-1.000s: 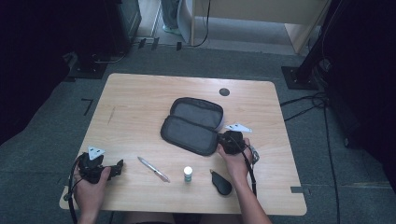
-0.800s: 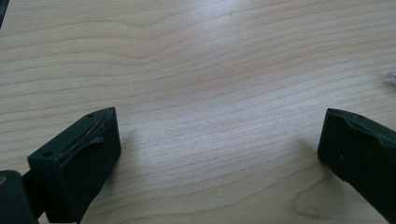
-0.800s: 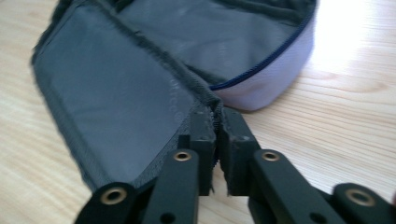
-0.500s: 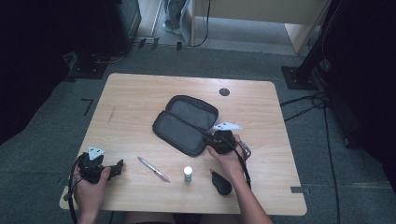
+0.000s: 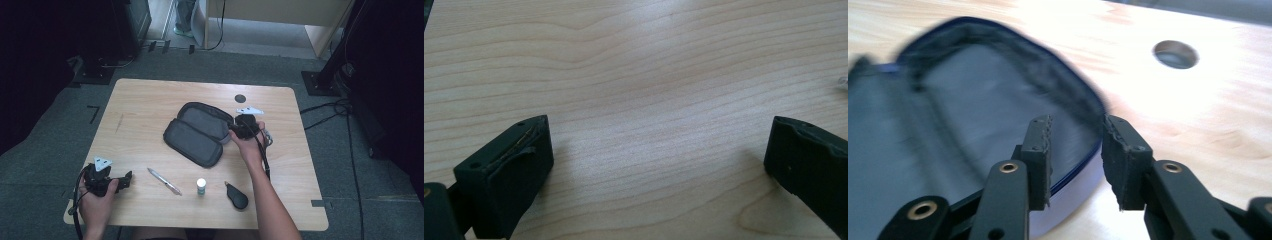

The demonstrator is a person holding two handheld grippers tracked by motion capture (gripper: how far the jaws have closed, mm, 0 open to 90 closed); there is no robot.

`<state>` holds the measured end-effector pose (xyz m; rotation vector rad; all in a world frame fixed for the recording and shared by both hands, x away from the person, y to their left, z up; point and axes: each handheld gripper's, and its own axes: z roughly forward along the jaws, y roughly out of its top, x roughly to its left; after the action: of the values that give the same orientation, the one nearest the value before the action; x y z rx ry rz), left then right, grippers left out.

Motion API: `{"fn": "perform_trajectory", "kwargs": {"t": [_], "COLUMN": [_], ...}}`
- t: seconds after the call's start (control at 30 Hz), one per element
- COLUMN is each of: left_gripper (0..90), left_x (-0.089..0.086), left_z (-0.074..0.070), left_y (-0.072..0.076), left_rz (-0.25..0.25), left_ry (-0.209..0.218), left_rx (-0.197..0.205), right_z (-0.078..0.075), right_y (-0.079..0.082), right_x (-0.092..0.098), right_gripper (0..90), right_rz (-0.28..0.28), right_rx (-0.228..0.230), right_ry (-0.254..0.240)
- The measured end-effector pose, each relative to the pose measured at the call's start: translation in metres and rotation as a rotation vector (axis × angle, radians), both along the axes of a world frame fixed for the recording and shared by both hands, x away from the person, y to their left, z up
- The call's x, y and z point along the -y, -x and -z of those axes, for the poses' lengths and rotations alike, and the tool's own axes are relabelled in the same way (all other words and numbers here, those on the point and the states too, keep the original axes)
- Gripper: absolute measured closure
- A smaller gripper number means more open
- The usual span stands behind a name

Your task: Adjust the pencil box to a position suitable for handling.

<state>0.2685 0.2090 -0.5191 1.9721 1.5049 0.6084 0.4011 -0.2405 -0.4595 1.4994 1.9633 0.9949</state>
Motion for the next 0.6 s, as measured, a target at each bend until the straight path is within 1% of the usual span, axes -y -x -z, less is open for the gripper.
{"fn": "perform_trajectory", "kwargs": {"t": [0.03, 0.07, 0.1, 0.13, 0.17, 0.23, 0.27, 0.3, 0.47, 0.5, 0.53, 0.6], "left_gripper": [0.0, 0.0, 0.0, 0.0, 0.0, 0.0, 0.0, 0.0, 0.0, 0.0, 0.0, 0.0], "left_x": [0.000, 0.000, 0.000, 0.000, 0.000, 0.000, 0.000, 0.000, 0.000, 0.000, 0.000, 0.000], "left_z": [0.000, 0.000, 0.000, 0.000, 0.000, 0.000, 0.000, 0.000, 0.000, 0.000, 0.000, 0.000], "left_y": [0.000, 0.000, 0.000, 0.000, 0.000, 0.000, 0.000, 0.000, 0.000, 0.000, 0.000, 0.000], "left_rz": [0.000, 0.000, 0.000, 0.000, 0.000, 0.000, -0.001, -0.001, 0.000, -0.001, -0.001, -0.001], "left_ry": [0.000, 0.000, 0.000, 0.000, 0.000, 0.000, 0.001, 0.001, 0.001, 0.001, 0.001, 0.001], "left_rx": [0.000, 0.000, 0.000, 0.000, 0.000, 0.000, 0.000, 0.000, 0.000, -0.001, -0.001, -0.001], "right_z": [0.003, 0.003, 0.007, 0.007, 0.011, 0.016, 0.018, 0.020, 0.024, 0.026, 0.026, 0.028], "right_y": [-0.010, -0.010, -0.017, -0.017, -0.024, -0.027, -0.027, -0.028, -0.022, -0.018, -0.018, -0.011], "right_x": [-0.004, -0.004, -0.008, -0.008, -0.010, -0.013, -0.012, -0.011, -0.002, 0.003, 0.003, 0.009], "right_gripper": [61.0, 61.0, 60.7, 60.7, 62.5, 66.7, 67.4, 67.3, 64.8, 63.1, 63.1, 60.2], "right_rz": [0.008, 0.008, 0.004, 0.004, -0.001, 0.024, 0.030, 0.039, 0.050, 0.050, 0.050, 0.045], "right_rx": [0.010, 0.010, 0.004, 0.004, -0.017, -0.037, -0.050, -0.064, -0.084, -0.098, -0.098, -0.116], "right_ry": [0.070, 0.070, 0.098, 0.098, 0.086, 0.140, 0.154, 0.154, 0.136, 0.122, 0.122, 0.120]}}
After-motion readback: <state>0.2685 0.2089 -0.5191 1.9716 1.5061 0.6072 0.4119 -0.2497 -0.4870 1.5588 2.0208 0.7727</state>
